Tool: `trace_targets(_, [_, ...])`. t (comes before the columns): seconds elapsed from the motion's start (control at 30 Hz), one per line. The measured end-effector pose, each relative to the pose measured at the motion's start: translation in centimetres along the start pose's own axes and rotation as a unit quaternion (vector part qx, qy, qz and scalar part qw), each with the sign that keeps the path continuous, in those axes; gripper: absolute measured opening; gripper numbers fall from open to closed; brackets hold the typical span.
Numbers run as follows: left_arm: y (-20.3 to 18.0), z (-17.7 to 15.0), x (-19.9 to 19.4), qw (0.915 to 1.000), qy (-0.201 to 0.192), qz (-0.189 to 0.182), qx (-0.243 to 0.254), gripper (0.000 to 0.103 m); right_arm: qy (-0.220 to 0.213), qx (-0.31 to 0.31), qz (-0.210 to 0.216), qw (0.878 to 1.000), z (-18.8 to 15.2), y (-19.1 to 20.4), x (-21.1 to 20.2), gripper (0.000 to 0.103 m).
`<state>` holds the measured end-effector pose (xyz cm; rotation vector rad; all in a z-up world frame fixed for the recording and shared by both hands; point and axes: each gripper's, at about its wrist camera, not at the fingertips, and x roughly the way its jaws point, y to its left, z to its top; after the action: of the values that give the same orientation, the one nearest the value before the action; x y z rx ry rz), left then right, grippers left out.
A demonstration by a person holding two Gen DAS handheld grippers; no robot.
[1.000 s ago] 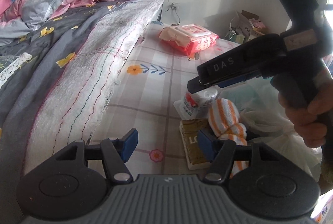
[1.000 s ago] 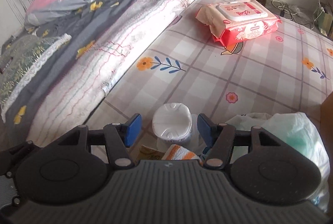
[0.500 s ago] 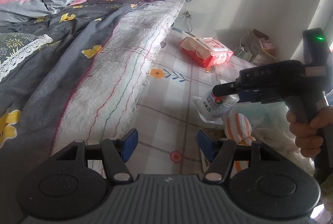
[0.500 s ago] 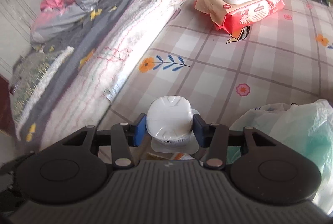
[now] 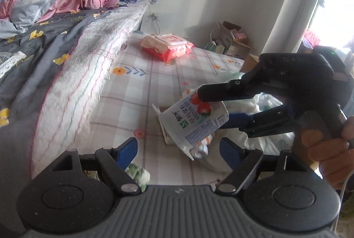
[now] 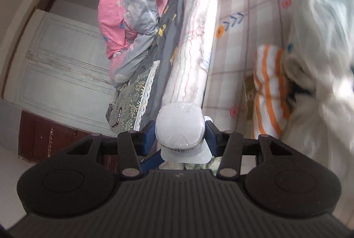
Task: Organize soft objects
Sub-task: 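Lift the yogurt cup and turn it upright in the right gripper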
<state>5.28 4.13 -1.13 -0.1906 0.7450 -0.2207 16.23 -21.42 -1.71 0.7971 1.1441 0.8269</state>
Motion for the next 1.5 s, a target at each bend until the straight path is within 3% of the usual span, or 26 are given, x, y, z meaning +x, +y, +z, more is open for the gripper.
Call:
trace_targets(0.23, [-0.6,-4.1,1.1,0.9985,0.051,-0.019,-0.010,0.072,-0.004,0.100,-0.032,0.994,-6.9,-5.6,-0.4,0.046])
trace_targets(0.4, [-0.9,-5.4,1.6,0.9977,0.063,-0.022,-0.003,0.068,-0.019,0.095,-0.071,0.993,-9.0,-6.6,-1.0,0.049])
trace_targets(0.57, [-1.6,-5.8,1.9,0.9976,0.063,-0.028,0.008,0.061,-0.065,0.064,-0.128,0.988,-9.8,-6.1,-2.9,0.050])
trace_targets(0.63, [-2.0,-5.7,2.1,0.9977,0.057,-0.032,0.016,0.058,-0.087,0.063,-0.124,0.986,-10.2,-6.3,-3.8,0.048])
trace_targets(0.9, [-3.7,-5.6,3.4,0.9959,0.062,-0.061,0.024,0.039,-0.117,0.097,-0.099,0.983,-11.1,-8.1,-4.9,0.020])
trace_targets(1.2, [-6.5,-5.5,2.4,0.9944,0.050,-0.055,0.075,0.039,-0.148,0.162,-0.050,0.974,-12.5,-11.3,-5.2,0.017])
trace_targets(1.5, [-10.4,-5.2,2.8,0.9864,0.034,-0.085,0.137,0.044,-0.174,0.141,-0.112,0.968,-13.1,-11.6,-7.2,0.017])
